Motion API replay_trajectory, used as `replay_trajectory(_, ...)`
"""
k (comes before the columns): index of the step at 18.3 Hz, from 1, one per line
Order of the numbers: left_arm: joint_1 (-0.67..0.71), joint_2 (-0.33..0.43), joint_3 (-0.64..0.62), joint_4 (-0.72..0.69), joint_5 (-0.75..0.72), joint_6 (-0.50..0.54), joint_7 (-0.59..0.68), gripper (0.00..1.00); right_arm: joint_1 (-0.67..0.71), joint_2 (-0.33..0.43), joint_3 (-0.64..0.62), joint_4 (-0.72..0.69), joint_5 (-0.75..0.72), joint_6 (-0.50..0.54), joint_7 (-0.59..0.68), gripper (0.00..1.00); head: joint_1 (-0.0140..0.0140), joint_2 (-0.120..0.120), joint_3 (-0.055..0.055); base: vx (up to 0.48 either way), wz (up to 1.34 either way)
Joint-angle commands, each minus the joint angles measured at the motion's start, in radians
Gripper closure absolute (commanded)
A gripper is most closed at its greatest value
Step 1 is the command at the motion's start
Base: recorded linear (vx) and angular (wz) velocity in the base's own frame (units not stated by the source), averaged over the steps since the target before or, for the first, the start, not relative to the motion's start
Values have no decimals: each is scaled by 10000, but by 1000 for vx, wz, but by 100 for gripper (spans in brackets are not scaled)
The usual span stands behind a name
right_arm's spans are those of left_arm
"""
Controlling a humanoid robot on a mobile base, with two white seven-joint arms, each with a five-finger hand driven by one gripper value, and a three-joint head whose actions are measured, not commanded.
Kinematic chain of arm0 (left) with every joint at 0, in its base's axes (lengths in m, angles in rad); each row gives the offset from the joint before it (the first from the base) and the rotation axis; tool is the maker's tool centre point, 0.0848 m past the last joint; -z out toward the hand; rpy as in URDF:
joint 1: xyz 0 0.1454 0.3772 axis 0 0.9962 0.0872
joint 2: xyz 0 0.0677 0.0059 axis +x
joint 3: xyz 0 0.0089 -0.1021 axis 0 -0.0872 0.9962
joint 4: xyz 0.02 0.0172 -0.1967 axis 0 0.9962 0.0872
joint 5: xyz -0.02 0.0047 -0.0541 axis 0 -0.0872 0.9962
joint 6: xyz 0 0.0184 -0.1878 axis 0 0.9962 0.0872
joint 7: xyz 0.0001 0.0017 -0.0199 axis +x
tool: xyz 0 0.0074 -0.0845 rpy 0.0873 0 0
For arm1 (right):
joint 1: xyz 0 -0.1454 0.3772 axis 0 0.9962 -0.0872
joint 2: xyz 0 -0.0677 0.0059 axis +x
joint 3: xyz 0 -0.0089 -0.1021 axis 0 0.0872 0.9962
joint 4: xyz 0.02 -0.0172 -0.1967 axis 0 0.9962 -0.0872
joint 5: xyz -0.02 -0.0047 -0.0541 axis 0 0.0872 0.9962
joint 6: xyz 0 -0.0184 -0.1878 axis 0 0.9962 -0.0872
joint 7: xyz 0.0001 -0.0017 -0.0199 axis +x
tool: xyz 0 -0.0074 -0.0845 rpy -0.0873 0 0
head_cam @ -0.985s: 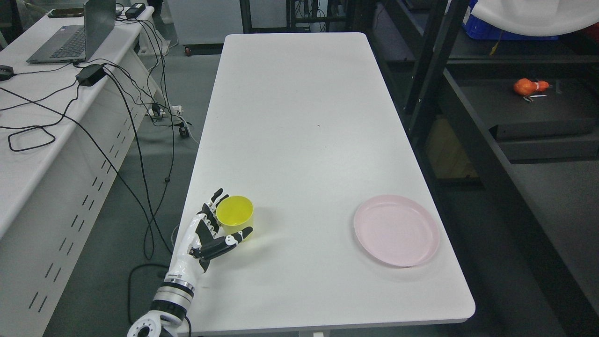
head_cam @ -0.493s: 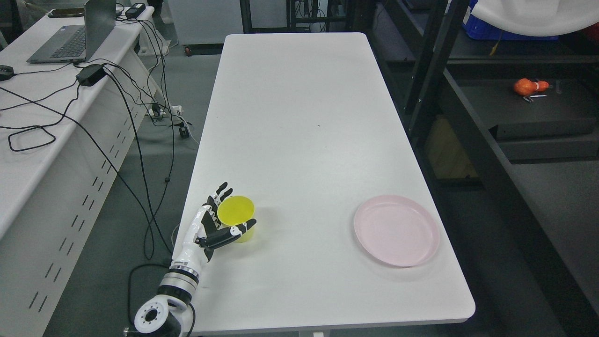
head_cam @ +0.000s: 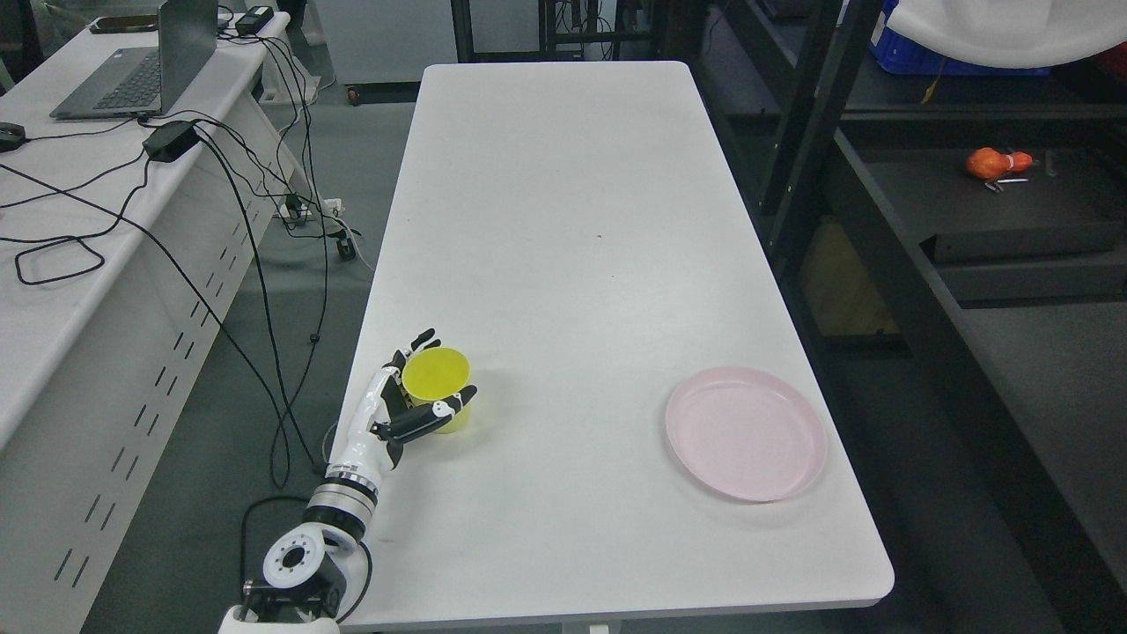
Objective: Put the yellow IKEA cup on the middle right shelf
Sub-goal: 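Close the left hand fingers around the yellow cup, then lift the yellow cup with the left hand while turning toward the rack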
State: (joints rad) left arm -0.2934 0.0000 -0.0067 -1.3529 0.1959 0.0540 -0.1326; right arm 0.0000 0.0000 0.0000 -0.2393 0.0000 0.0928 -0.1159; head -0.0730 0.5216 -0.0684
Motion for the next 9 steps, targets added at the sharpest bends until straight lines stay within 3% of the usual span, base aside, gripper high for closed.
replay_trajectory(1, -226, 174, -41, 1455, 20, -568, 7, 46, 138, -175, 169, 0, -245, 8, -7, 1, 0, 0, 0, 0, 0)
replay_trajectory(6, -164, 174, 312, 1243, 847, -2177, -23, 95, 138, -175, 169, 0, -245, 8, -7, 1, 0, 0, 0, 0, 0)
replay_trajectory(9, -72, 174, 328, -638, 910, -2549, -39, 100, 138, -175, 169, 0, -245, 8, -7, 1, 0, 0, 0, 0, 0)
